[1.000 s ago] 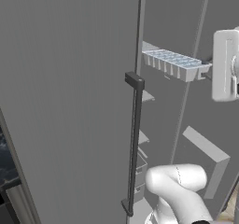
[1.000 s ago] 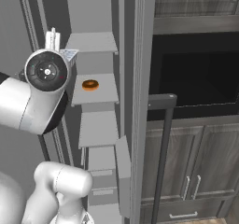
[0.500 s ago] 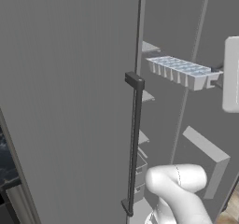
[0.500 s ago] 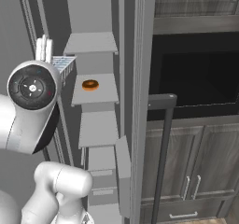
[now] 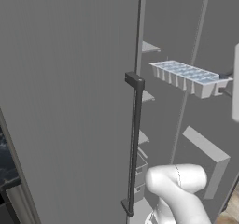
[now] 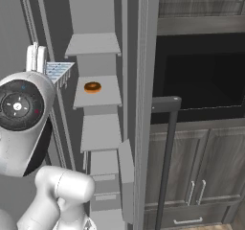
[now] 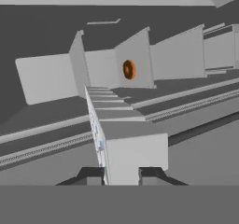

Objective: Open the freezer door, pick up the ice cube tray from the freezer, and place it on the dining counter.

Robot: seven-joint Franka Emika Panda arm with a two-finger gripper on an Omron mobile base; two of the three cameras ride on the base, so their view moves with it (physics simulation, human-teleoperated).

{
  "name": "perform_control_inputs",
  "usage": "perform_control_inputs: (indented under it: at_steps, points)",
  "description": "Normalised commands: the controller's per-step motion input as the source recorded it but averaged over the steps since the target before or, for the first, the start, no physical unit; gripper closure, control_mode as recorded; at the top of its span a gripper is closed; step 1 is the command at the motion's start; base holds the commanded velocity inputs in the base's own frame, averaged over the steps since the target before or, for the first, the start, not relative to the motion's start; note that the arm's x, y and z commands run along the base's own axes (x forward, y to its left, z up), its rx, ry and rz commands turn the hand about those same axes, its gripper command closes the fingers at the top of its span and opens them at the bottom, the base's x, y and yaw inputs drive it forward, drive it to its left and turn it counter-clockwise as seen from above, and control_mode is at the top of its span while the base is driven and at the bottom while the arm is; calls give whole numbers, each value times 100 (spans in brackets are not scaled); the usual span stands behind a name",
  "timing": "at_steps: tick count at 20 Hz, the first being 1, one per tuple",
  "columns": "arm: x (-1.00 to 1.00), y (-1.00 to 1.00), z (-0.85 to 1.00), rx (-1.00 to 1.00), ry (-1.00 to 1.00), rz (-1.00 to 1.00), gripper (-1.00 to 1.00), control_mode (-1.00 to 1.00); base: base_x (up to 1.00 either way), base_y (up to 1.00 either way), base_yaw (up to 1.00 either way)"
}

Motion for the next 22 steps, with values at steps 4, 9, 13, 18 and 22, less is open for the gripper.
perform_control_inputs:
  at_steps: [4, 9, 13, 18, 22]
  points:
    - [-23, 0, 0, 0, 0, 0, 100, -100, 0, 0, 0]
    - [-16, 0, 0, 0, 0, 0, 100, -100, 0, 0, 0]
    - [-19, 0, 0, 0, 0, 0, 100, 100, -25, 0, 0]
    - [0, 0, 0, 0, 0, 0, 100, 100, -65, 0, 0]
    - [0, 0, 0, 0, 0, 0, 100, 100, -58, 0, 11]
